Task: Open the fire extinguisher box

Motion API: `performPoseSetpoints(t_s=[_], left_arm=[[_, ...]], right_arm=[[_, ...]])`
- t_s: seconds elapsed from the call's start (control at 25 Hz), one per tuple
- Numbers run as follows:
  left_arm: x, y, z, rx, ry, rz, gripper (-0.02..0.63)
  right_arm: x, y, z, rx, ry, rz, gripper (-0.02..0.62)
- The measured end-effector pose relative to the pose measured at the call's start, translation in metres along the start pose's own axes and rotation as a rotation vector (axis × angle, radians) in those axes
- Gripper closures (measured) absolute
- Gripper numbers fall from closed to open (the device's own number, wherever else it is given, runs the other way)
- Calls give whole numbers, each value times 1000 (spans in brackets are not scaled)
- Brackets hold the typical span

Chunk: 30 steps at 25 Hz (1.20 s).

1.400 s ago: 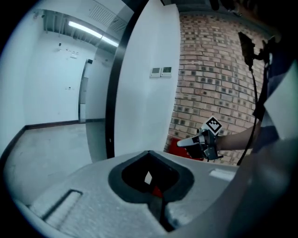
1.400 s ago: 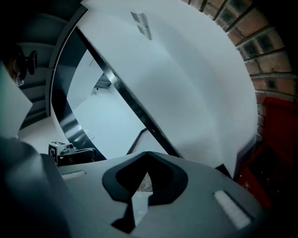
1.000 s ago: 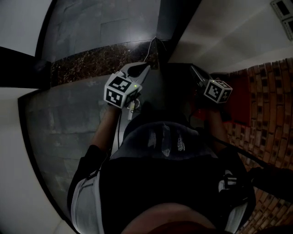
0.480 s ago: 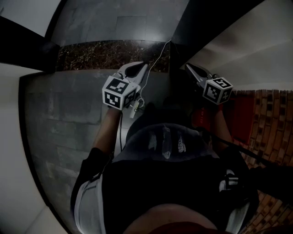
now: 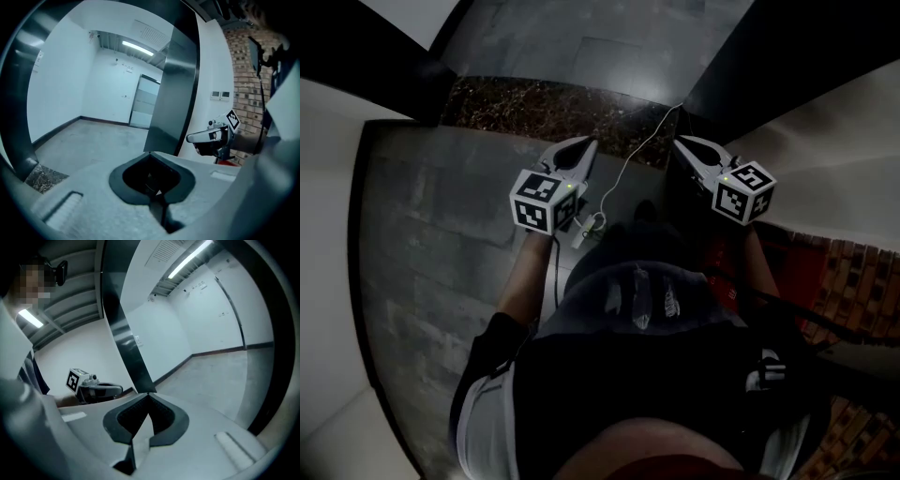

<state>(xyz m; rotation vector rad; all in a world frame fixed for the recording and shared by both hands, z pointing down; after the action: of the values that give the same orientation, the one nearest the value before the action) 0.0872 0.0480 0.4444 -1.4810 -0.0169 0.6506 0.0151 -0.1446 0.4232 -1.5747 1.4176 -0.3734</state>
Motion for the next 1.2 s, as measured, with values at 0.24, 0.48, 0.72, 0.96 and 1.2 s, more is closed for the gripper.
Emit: performPoseSetpoints(t_s=[0.24, 0.48, 0.72, 0.96, 1.2], left_arm=[[-42, 25, 1, -28, 42, 34, 606], [-84, 45, -15, -54, 71, 55, 606], [-109, 55, -33, -63, 98, 83, 606], [-114, 66, -32, -96, 143, 104, 606], [-123, 80, -31, -141, 142, 104, 606]], right_arm=[[-3, 22, -39, 57, 46, 37, 594], [2, 32, -67, 159, 97, 102, 594], [7, 37, -89, 232, 137, 150, 594], [4, 48, -104, 266, 169, 133, 594], [-1, 58, -98, 307, 194, 110, 594]])
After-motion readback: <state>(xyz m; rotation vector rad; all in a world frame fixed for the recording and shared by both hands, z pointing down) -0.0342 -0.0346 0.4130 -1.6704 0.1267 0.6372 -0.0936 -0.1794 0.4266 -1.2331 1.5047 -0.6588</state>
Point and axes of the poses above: the fingertips, and each gripper's own axes: x backward along the fingers, z to its left, y out of its top, the point moved 5 cm from there along x, backward along the fingers, and after that the axes turned 8 degrees about -x, right-handed, at the moved point
